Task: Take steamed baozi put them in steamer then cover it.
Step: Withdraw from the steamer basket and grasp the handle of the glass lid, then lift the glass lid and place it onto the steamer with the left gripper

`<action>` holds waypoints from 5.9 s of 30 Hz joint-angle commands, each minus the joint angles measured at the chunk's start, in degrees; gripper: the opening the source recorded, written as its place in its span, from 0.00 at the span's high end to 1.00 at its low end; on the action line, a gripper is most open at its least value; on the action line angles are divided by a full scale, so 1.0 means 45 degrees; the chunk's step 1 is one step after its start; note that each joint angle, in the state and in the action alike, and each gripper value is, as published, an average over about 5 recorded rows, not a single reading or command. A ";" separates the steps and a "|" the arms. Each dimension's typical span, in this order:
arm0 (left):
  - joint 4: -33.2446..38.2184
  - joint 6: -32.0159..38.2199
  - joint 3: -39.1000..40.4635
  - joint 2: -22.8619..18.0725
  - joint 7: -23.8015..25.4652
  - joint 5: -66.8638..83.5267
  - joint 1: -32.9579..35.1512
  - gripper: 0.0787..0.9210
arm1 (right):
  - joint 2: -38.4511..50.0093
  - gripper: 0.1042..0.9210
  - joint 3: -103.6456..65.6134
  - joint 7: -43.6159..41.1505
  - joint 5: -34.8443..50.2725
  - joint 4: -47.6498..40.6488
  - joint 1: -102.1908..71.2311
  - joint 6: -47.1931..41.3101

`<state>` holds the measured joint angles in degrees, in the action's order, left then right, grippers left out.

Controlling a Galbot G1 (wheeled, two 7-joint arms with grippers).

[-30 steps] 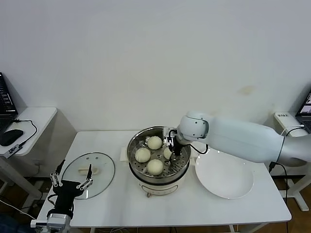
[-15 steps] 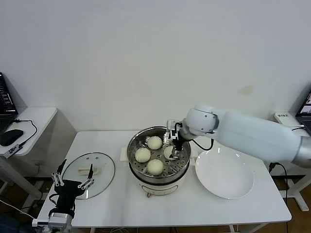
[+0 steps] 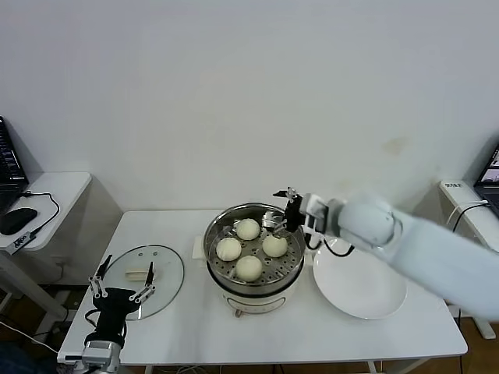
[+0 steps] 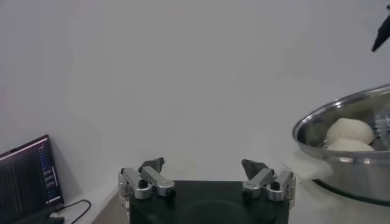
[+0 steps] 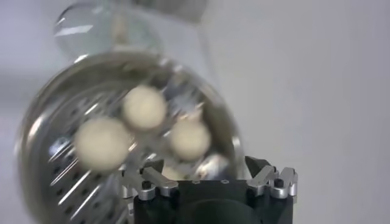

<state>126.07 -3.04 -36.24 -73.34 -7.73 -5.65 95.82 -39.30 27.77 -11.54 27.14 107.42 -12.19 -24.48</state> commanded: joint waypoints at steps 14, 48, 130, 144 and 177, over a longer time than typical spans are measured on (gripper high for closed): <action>-0.3553 0.1878 -0.0616 0.1247 -0.0046 -1.0159 -0.0309 0.12 | -0.8994 0.12 -1.6908 0.1286 -0.3220 0.1515 -1.6932 0.8352; -1.2021 0.3118 0.1282 0.3008 -0.1330 -1.4198 -0.6594 0.12 | -1.0143 0.12 -1.8108 0.2148 -0.3878 0.3523 -1.9156 0.8134; 0.0321 -0.4266 0.3394 0.5297 0.3098 -0.9242 -0.4890 0.91 | -0.9867 0.12 -1.6884 0.1888 -0.6017 0.2503 -1.8513 0.8434; -0.1571 -0.5671 0.7098 0.2271 0.5622 -1.4299 -0.8337 0.91 | -1.0214 0.12 -1.5918 0.2009 -0.6926 0.1968 -1.8071 0.8275; -0.5062 -0.6094 0.9375 -0.2325 0.6484 -1.7686 -0.9864 0.91 | -1.0311 0.12 -1.5580 0.2217 -0.7215 0.1513 -1.7977 0.8536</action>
<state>107.39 -30.62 4.34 -80.09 20.78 -81.20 52.43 -85.70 -42.54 -1.70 -5.14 114.48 -93.10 13.63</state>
